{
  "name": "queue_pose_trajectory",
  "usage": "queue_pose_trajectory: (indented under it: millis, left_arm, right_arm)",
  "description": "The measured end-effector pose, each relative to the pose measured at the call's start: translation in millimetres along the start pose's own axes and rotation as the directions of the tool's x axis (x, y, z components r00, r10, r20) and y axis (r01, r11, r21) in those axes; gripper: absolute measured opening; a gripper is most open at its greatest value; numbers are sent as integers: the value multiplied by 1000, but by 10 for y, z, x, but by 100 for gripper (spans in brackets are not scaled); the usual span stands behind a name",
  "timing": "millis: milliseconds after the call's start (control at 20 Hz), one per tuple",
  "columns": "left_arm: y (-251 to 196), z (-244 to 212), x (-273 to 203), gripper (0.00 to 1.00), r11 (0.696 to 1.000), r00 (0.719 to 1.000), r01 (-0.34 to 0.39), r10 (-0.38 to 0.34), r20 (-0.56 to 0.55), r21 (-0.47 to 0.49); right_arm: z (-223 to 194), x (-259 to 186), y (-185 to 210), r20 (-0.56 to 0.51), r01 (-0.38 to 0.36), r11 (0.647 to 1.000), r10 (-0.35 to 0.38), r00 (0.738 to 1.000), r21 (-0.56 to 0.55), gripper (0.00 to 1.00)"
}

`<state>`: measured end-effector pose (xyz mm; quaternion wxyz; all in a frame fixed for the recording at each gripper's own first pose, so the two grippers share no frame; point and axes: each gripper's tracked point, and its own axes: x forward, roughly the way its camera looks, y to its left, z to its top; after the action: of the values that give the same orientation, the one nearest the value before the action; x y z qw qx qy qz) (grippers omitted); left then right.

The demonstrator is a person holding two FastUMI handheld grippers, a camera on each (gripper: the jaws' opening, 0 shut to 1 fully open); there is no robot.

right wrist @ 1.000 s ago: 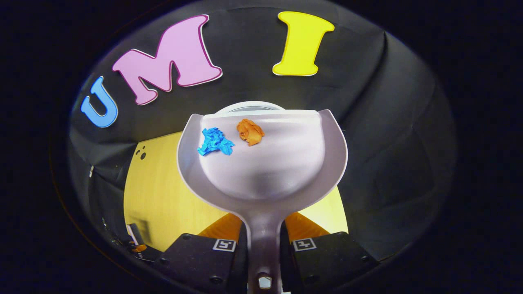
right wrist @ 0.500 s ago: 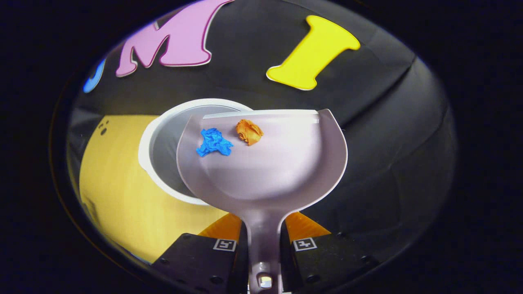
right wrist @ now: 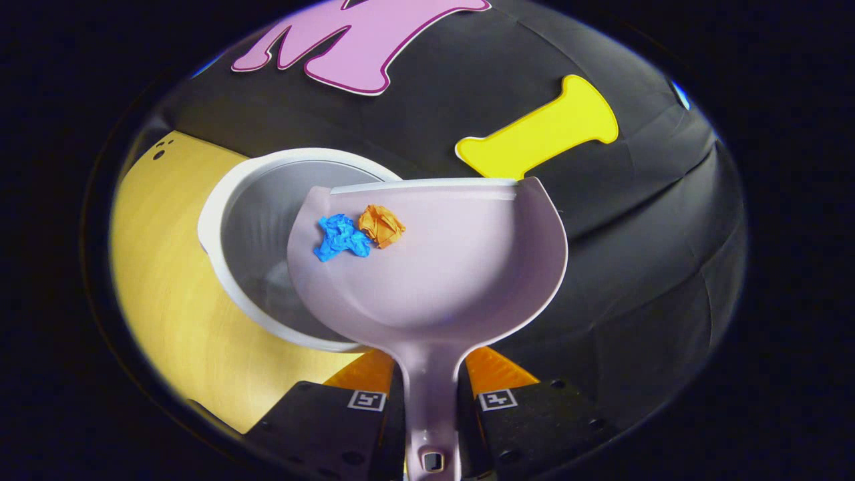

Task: Pick up the small broom and dustpan from the desktop, sweep the trash into the dustpan with the broom, and then empty the trash into the garbage bin.

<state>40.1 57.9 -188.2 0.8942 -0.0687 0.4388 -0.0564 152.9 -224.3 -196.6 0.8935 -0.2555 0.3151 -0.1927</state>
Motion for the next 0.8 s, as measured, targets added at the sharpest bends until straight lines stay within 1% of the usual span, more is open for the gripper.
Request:
queue_pose_trajectory:
  millis: [50,100,200,250,300,350,400,450,700,750,800]
  left_arm:
    - [-25,8,-2,26,1000,1000,5,-5,0,-9]
    - [-52,18,2,26,1000,1000,10,-10,1,-17]
    - [-80,19,8,25,1000,1000,11,-11,1,-25]
    - [-104,28,12,26,1000,1000,15,-15,1,-27]
    - [-131,34,14,27,999,1000,19,-19,0,-30]
    - [-146,36,17,25,999,1000,21,-21,-1,-29]
    - [-146,22,26,27,1000,1000,17,-17,-6,-24]
    - [-133,5,38,26,1000,1000,12,-12,-14,-17]
    - [-152,-12,69,26,1000,999,17,-17,-31,-9]
    - [-162,-2,70,26,1000,999,18,-18,-31,-9]
    - [-175,3,75,25,1000,999,20,-20,-29,-9]
  right_arm:
    - [7,-7,-6,6,20,1000,-20,1000,-6,41]
    - [13,-15,-22,13,45,999,-44,999,-20,36]
    - [51,-25,-93,37,111,990,-108,993,-87,35]
    - [66,-23,-134,55,147,980,-141,988,-135,35]
    - [91,-38,-174,77,182,966,-171,982,-184,36]
    - [118,-53,-230,99,215,949,-197,975,-231,36]
    - [149,-64,-292,122,244,932,-218,968,-269,36]
    - [166,-48,-313,141,268,916,-235,962,-299,35]
    - [217,-42,-305,203,350,850,-291,935,-394,35]
    - [247,-39,-326,217,367,826,-301,929,-428,35]
    - [287,-24,-346,236,388,793,-311,921,-469,35]
